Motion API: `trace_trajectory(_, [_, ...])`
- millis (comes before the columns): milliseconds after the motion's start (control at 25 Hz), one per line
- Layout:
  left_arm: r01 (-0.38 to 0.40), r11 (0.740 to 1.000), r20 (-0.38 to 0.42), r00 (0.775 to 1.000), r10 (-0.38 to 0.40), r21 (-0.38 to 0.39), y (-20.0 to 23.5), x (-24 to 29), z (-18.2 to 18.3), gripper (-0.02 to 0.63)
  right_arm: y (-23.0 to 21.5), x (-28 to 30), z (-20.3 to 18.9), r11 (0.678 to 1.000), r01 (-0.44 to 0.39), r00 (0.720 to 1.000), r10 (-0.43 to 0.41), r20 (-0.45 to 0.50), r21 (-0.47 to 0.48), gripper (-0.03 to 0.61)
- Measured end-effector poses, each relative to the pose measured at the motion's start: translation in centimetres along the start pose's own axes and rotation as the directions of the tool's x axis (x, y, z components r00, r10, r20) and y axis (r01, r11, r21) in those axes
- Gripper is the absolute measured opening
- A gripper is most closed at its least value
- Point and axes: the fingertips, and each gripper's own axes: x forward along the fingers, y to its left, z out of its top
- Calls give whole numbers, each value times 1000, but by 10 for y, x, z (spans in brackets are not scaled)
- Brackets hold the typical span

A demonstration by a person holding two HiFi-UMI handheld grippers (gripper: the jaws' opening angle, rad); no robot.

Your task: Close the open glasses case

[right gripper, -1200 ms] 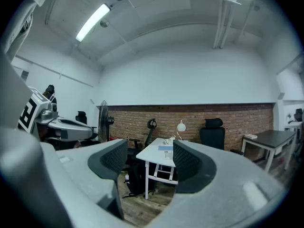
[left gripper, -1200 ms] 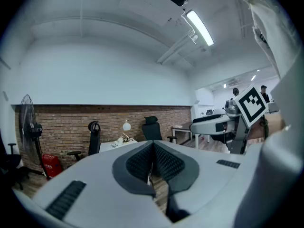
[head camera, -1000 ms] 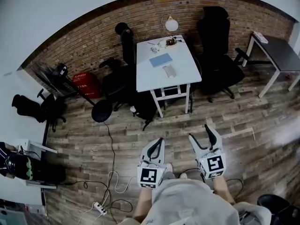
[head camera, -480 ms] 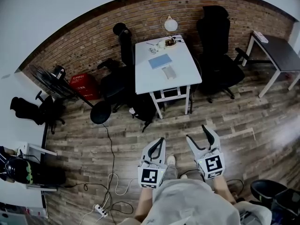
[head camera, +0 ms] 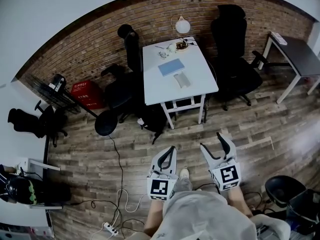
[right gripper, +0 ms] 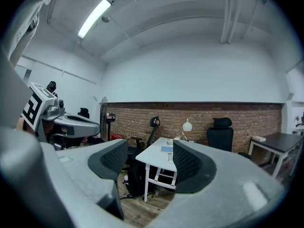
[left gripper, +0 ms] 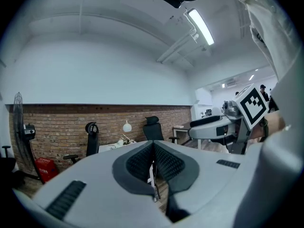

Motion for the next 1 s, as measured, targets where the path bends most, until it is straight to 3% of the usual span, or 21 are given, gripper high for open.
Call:
trace_trajectory(120, [13, 1000, 31, 999, -13, 9, 13, 15, 5, 5, -5, 17, -1, 1000, 6, 1000, -6, -4, -3, 299])
trace_trajectory(320, [14, 1000, -9, 1000, -14, -7, 37, 38, -3, 5, -16, 45, -8, 999, 27, 997, -25, -69, 20, 299])
trace_trajectory(440, [25, 1000, 19, 999, -25, 1, 50, 51, 1, 5, -20, 65, -4, 1000, 24, 999, -24, -40, 1, 299])
trace_trajectory(560, [26, 1000, -23, 999, -26, -9, 63, 63, -6, 5, -24, 81, -6, 999, 35, 998, -35, -59, 4, 299])
trace_trajectory(760, [55, 998, 47, 997, -56, 15, 83, 83, 4, 5, -28, 105, -10, 998, 61, 995, -59, -81, 15, 299])
trace_trajectory(920, [62, 998, -16, 998, -62, -7, 96, 92, -9, 5, -29, 120, -11, 997, 79, 992, -77, -102, 15, 299])
trace_trajectory(1000, [73, 997, -6, 997, -73, -6, 102, 97, -9, 5, -30, 127, -12, 996, 89, 990, -87, -107, 14, 299])
